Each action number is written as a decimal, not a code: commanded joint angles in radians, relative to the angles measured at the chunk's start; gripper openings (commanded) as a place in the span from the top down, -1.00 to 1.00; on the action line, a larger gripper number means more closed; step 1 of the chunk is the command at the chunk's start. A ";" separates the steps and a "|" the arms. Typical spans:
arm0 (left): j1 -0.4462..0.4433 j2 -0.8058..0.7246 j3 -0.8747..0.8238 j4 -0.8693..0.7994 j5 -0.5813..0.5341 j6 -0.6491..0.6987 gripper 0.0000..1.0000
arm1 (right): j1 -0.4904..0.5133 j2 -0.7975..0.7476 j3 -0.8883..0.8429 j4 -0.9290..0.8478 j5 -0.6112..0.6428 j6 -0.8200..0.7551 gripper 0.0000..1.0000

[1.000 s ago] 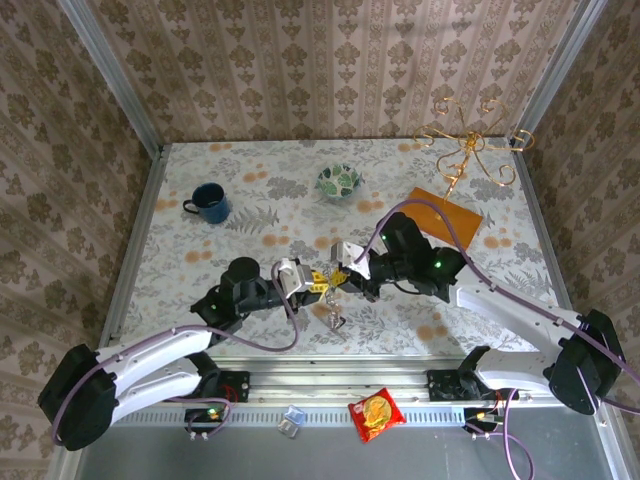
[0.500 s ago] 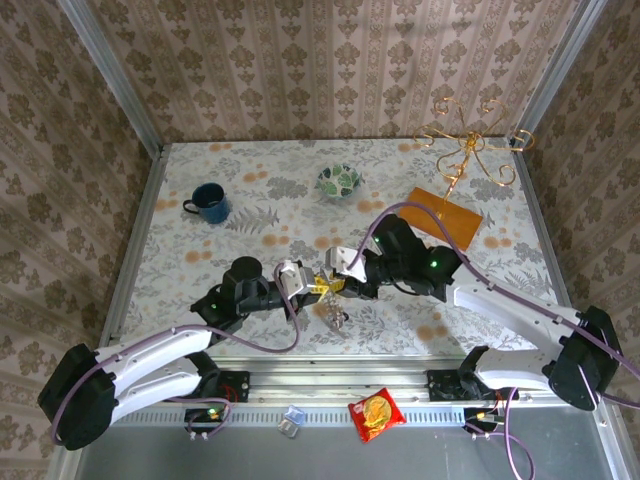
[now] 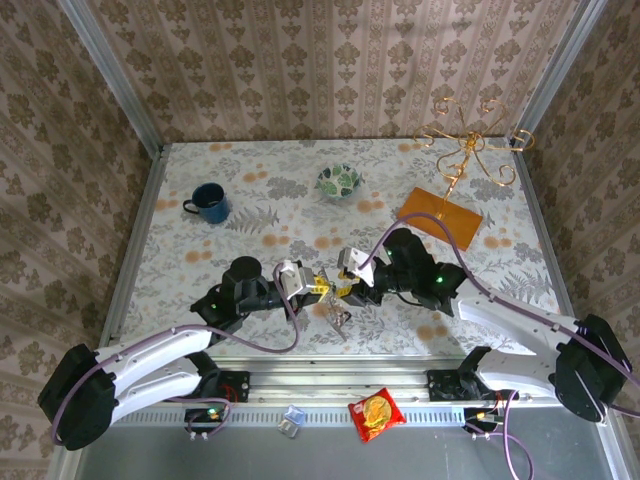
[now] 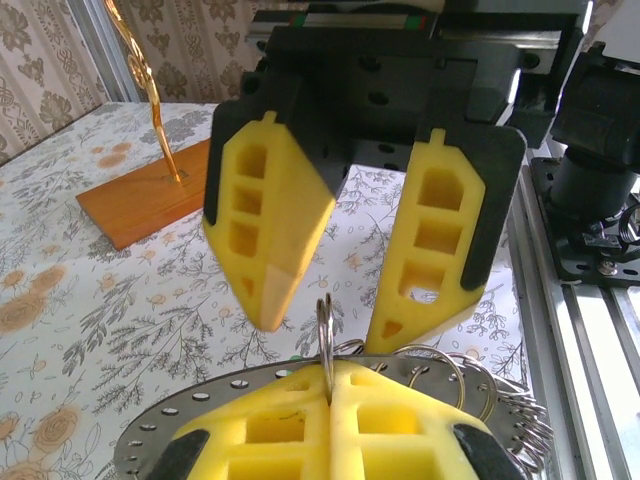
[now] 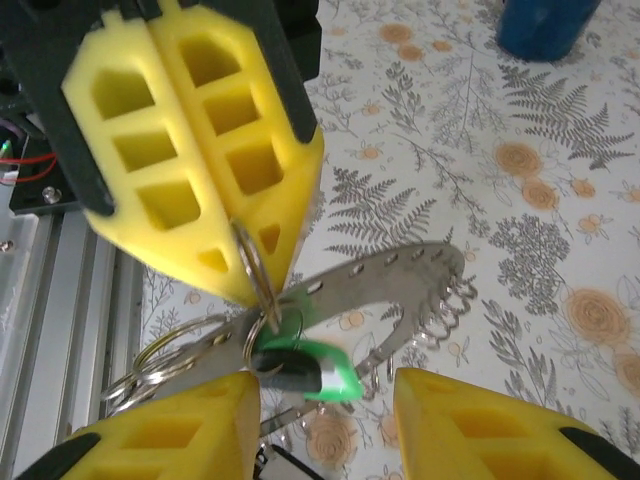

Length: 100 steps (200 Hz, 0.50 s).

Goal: Put the keys on the keyring

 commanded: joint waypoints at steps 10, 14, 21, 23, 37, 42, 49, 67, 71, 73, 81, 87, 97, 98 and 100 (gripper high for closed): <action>-0.001 -0.020 -0.001 0.065 0.032 -0.022 1.00 | 0.006 0.045 -0.010 0.104 -0.089 0.038 0.15; -0.001 -0.020 -0.001 0.066 0.033 -0.022 1.00 | 0.006 0.052 -0.008 0.105 -0.098 0.037 0.14; 0.000 -0.020 -0.002 0.069 0.034 -0.023 1.00 | 0.006 0.063 -0.006 0.101 -0.106 0.033 0.14; 0.000 -0.019 -0.002 0.070 0.034 -0.023 1.00 | 0.006 0.066 -0.005 0.101 -0.110 0.031 0.14; 0.000 -0.017 -0.002 0.071 0.035 -0.022 1.00 | 0.006 0.081 0.000 0.100 -0.116 0.027 0.17; 0.000 -0.017 -0.003 0.070 0.037 -0.023 1.00 | 0.005 0.084 0.002 0.101 -0.119 0.026 0.20; 0.000 -0.019 -0.002 0.069 0.037 -0.023 1.00 | 0.006 0.086 0.004 0.099 -0.121 0.024 0.24; -0.001 -0.024 -0.004 0.063 0.034 -0.019 1.00 | 0.004 0.083 0.010 0.086 -0.116 0.019 0.38; 0.001 -0.026 -0.004 0.061 0.031 -0.017 1.00 | 0.003 0.081 0.011 0.079 -0.116 0.015 0.41; 0.000 -0.026 -0.004 0.060 0.031 -0.017 1.00 | 0.004 0.080 0.013 0.075 -0.114 0.013 0.42; -0.001 -0.030 -0.005 0.055 0.027 -0.014 1.00 | 0.002 0.075 0.017 0.056 -0.111 0.006 0.49; -0.001 -0.033 -0.005 0.050 0.025 -0.010 1.00 | 0.001 0.071 0.021 0.040 -0.107 -0.001 0.54; -0.001 -0.036 -0.005 0.044 0.023 -0.007 1.00 | 0.000 0.065 0.028 0.014 -0.096 -0.011 0.62; -0.001 -0.036 -0.005 0.044 0.023 -0.006 1.00 | 0.000 0.065 0.029 0.012 -0.094 -0.012 0.63; -0.001 -0.038 -0.006 0.043 0.023 -0.005 1.00 | -0.001 0.064 0.031 0.006 -0.091 -0.015 0.65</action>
